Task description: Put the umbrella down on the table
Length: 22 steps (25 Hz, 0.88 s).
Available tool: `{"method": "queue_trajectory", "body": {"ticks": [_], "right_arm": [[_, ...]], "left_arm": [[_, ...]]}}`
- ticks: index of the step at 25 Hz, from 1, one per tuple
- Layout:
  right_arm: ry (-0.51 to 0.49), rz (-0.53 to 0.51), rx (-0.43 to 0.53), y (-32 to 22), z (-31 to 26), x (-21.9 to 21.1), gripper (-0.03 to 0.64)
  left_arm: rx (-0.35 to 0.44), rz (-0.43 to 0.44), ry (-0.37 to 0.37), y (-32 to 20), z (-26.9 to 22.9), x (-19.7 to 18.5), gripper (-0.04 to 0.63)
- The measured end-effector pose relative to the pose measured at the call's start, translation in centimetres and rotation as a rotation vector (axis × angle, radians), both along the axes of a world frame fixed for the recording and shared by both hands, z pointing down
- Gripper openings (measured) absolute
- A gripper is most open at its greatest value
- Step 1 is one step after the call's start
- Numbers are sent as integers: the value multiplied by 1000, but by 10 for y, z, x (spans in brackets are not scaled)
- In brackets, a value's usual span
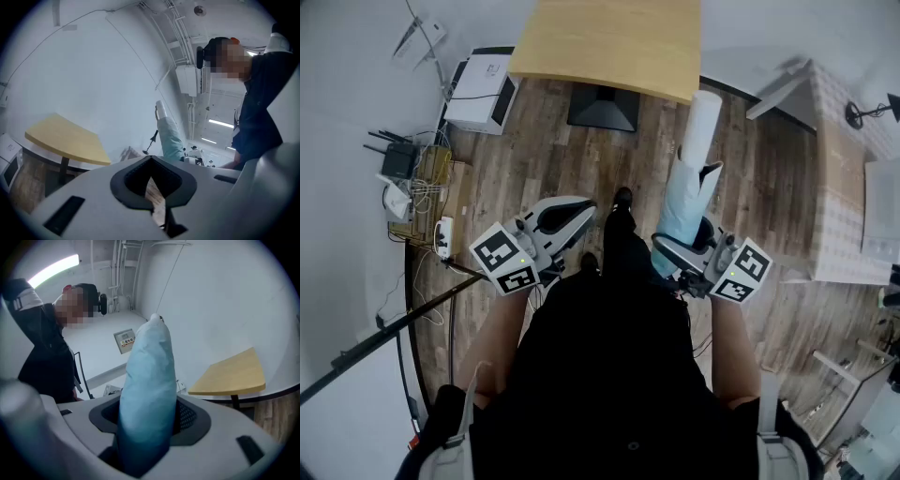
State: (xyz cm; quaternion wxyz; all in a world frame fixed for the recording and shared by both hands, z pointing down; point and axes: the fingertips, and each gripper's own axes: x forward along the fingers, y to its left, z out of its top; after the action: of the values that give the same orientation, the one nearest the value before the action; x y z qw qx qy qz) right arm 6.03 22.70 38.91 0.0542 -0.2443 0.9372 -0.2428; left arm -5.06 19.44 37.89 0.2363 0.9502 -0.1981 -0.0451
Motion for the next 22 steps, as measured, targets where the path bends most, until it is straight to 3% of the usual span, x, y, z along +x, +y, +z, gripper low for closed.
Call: {"method": "queue_trajectory", "body": {"ticks": [8,15,22], "right_arm": [[-4,-32,0,60,-3,-14,276],[10,-34,51,67,-22,20,276],[13,12,22,79,-3,61,276]], "left_arm": [[37,26,-87,59,-2,11,12],[56,57,-73,75,-15,49,12],[59,46,-118,87,-15,72,12]]}}
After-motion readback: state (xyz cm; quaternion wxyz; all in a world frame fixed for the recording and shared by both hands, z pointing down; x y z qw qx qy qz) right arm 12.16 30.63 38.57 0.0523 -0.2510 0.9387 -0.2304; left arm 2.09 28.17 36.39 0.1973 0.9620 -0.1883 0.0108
